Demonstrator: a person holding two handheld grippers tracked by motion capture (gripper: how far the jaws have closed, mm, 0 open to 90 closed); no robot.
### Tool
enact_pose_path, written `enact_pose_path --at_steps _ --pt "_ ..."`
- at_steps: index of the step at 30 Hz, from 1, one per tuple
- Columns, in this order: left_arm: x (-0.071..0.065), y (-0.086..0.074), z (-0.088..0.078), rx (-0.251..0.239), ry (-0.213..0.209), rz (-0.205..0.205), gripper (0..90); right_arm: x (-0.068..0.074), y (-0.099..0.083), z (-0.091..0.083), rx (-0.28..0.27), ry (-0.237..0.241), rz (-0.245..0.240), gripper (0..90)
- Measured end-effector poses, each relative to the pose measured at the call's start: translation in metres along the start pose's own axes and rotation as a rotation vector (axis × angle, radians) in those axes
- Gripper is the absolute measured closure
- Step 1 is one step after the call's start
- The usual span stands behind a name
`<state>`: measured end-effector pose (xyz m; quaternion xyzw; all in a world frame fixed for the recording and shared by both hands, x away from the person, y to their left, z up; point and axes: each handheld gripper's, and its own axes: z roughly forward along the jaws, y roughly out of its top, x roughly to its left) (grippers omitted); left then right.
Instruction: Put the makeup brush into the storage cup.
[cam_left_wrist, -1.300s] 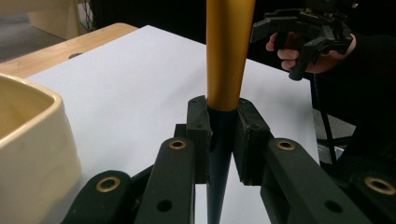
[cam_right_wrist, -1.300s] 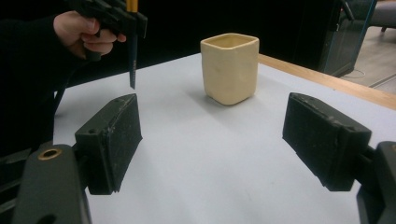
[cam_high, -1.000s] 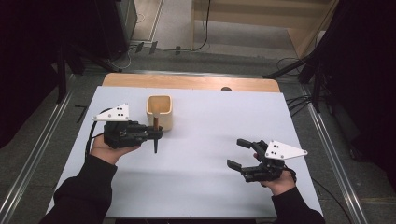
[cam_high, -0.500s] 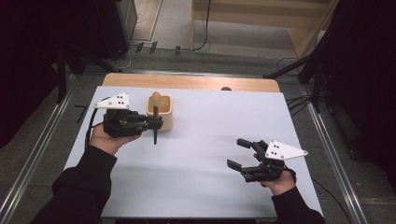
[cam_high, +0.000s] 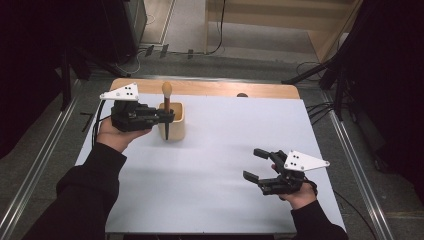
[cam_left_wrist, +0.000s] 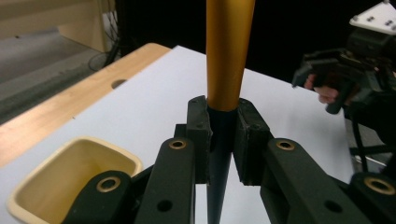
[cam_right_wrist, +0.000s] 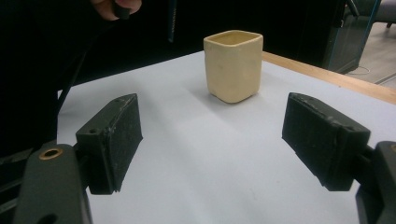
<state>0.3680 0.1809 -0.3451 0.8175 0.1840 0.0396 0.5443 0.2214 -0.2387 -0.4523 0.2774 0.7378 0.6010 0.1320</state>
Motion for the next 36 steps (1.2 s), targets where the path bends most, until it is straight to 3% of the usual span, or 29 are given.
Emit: enact_pose_path --at_steps 19,25,36 --pt "0.027 0.019 0.008 -0.023 0.053 -0.018 79.7 0.000 0.000 0.001 -0.009 0.009 0.005 20.8" --pt "0.035 0.023 0.009 -0.063 0.081 -0.017 79.7 0.000 0.000 0.002 -0.004 0.012 0.003 20.8" --pt "0.054 0.017 0.015 -0.059 0.147 -0.040 79.7 0.001 0.001 0.002 -0.001 0.012 0.004 21.0"
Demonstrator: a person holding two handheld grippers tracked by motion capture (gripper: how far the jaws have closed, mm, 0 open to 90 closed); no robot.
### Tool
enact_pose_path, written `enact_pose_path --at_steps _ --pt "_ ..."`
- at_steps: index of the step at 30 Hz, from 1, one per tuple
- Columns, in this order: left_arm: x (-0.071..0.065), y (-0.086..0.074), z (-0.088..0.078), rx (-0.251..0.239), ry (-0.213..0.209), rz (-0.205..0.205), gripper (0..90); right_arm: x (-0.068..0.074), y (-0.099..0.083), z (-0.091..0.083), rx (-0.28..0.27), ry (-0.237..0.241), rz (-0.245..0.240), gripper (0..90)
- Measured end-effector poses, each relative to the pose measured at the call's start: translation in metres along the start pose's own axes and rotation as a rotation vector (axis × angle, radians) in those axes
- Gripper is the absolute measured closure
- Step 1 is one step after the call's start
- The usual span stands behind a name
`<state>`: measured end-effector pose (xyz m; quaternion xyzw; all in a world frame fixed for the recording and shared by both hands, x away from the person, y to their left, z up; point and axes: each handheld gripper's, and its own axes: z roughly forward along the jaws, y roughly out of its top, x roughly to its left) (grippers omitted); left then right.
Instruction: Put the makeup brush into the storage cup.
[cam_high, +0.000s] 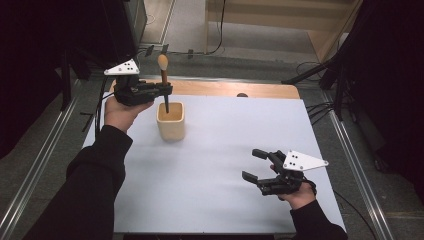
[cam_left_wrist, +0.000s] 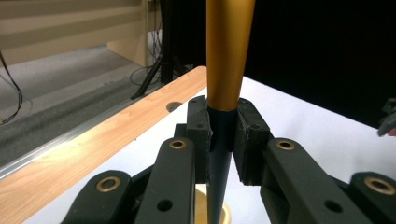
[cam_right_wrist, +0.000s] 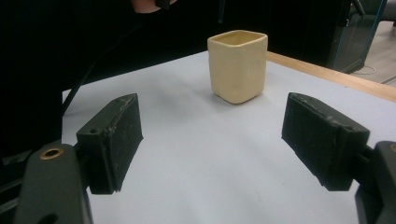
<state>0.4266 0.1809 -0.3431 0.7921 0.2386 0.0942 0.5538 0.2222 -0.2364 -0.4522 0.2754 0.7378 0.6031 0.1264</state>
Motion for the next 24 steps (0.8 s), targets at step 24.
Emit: enact_pose_path --at_steps 24 --pt "0.009 -0.020 0.019 0.001 0.035 -0.023 79.7 0.000 0.000 0.000 -0.001 0.005 -0.002 21.1"
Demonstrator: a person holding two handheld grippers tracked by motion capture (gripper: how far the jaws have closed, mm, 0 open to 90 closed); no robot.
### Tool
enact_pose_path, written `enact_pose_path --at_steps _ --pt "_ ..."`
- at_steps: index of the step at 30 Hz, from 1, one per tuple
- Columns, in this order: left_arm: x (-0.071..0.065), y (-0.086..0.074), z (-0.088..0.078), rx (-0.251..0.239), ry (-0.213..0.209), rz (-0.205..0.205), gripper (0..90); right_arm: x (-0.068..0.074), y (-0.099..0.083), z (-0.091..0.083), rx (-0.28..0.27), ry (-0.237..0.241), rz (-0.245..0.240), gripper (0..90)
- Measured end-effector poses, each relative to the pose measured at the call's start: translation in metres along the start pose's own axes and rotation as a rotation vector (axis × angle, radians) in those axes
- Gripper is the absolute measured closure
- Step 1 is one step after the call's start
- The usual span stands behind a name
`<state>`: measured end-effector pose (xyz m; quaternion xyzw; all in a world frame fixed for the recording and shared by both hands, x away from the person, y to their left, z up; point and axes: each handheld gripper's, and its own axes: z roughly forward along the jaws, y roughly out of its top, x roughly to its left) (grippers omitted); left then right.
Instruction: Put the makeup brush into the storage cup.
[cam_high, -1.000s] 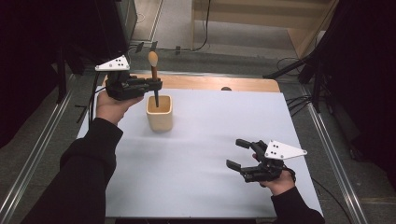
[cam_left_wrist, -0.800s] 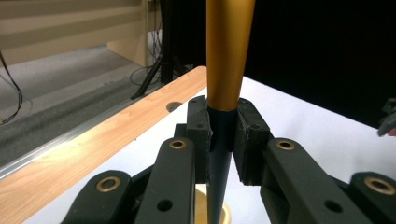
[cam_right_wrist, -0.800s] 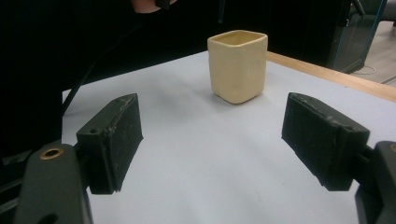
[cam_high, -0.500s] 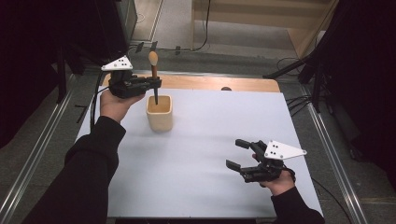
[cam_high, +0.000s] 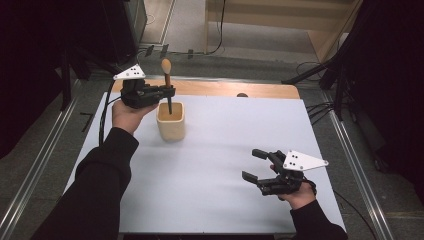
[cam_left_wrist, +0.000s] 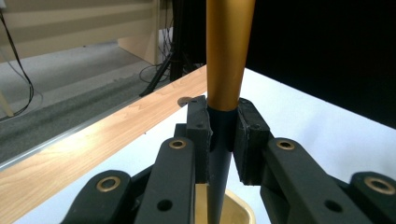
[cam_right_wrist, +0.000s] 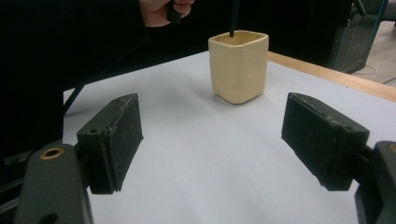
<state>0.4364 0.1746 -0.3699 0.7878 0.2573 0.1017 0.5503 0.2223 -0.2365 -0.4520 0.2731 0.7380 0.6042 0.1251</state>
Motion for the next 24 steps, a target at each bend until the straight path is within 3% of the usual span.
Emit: enact_pose_path --at_steps 9,24 --pt "0.004 -0.013 0.004 0.005 0.025 -0.010 79.6 0.000 0.000 0.000 0.002 -0.001 -0.001 21.1" --pt "0.009 -0.030 0.008 0.041 0.027 -0.039 79.5 0.000 0.000 0.000 0.002 -0.003 -0.001 21.1"
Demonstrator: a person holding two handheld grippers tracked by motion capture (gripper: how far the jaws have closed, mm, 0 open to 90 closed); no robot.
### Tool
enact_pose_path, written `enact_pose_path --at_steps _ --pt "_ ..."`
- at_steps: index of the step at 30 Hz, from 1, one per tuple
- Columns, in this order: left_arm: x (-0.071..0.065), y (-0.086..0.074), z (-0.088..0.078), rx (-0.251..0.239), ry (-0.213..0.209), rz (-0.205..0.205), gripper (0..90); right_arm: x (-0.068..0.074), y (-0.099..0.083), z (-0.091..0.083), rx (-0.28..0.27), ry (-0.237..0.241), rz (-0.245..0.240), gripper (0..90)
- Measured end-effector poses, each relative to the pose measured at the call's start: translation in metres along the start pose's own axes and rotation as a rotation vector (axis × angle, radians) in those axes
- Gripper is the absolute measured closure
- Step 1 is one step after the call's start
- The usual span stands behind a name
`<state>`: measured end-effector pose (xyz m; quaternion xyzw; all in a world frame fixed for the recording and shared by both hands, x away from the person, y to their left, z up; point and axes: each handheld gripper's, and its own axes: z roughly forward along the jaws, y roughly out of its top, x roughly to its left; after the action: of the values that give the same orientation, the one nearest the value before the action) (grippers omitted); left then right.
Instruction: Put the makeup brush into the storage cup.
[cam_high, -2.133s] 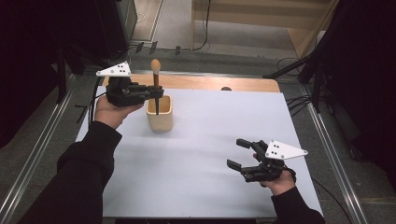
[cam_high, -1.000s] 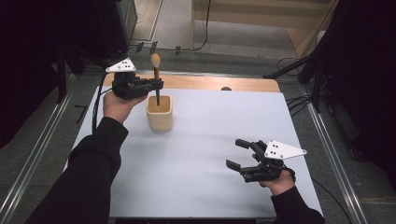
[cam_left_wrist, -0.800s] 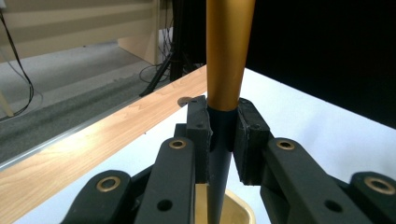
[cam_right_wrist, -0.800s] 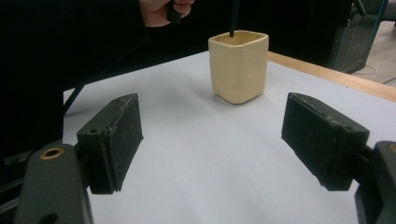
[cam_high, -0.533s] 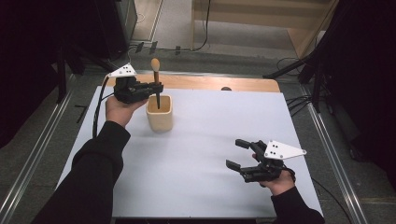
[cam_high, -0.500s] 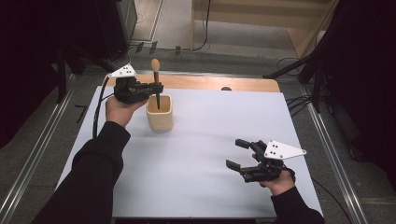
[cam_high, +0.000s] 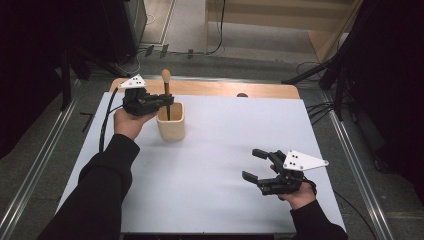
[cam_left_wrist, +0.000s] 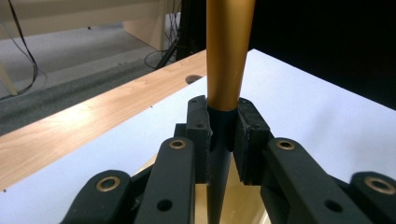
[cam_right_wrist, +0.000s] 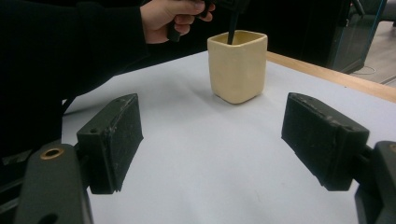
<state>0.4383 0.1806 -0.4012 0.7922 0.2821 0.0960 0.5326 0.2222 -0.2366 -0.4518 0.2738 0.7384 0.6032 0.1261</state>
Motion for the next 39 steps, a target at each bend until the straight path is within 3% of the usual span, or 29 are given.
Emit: enact_pose_path --at_steps 7,9,10,11,12,13,14,17,20,24,33,39 --pt "0.002 -0.007 0.000 0.026 -0.012 -0.011 79.4 0.000 0.000 0.000 0.000 0.000 -0.002 21.1" --pt "0.004 -0.007 -0.001 0.023 -0.032 -0.027 78.7 0.000 0.000 0.000 0.001 -0.001 -0.001 21.1" --pt "0.004 -0.007 -0.002 -0.002 -0.050 -0.029 75.6 0.000 0.000 0.000 0.001 -0.001 0.000 21.1" --pt "0.004 -0.006 -0.004 -0.034 -0.062 -0.025 58.7 0.000 0.000 0.000 0.000 -0.001 0.001 21.1" --pt "0.005 -0.004 -0.005 -0.035 -0.046 -0.048 34.5 0.000 0.000 0.000 0.000 -0.001 0.000 21.1" --pt "0.005 -0.003 -0.006 -0.039 -0.043 -0.073 20.9 0.000 0.000 0.000 0.000 -0.001 -0.002 21.1" --pt "0.006 -0.002 -0.009 -0.035 -0.042 -0.076 14.1 0.000 0.000 -0.001 -0.002 -0.002 0.001 21.1" --pt "0.006 0.000 -0.017 -0.018 -0.023 -0.050 13.3 -0.001 0.000 -0.001 -0.002 -0.003 0.001 21.1" --pt "0.005 0.000 -0.023 0.020 -0.046 -0.038 5.3 0.000 0.000 0.000 0.001 -0.002 0.000 21.1" --pt "0.001 -0.001 -0.028 0.058 -0.067 -0.018 2.6 -0.001 -0.001 0.000 0.002 -0.004 0.001 21.1" --pt "-0.015 -0.002 -0.041 0.047 -0.061 0.041 1.9 -0.003 -0.001 -0.002 -0.021 -0.011 0.010 21.0" --pt "-0.024 -0.007 -0.047 0.028 -0.067 0.045 1.9 -0.005 -0.003 -0.002 -0.028 -0.015 0.005 20.8"
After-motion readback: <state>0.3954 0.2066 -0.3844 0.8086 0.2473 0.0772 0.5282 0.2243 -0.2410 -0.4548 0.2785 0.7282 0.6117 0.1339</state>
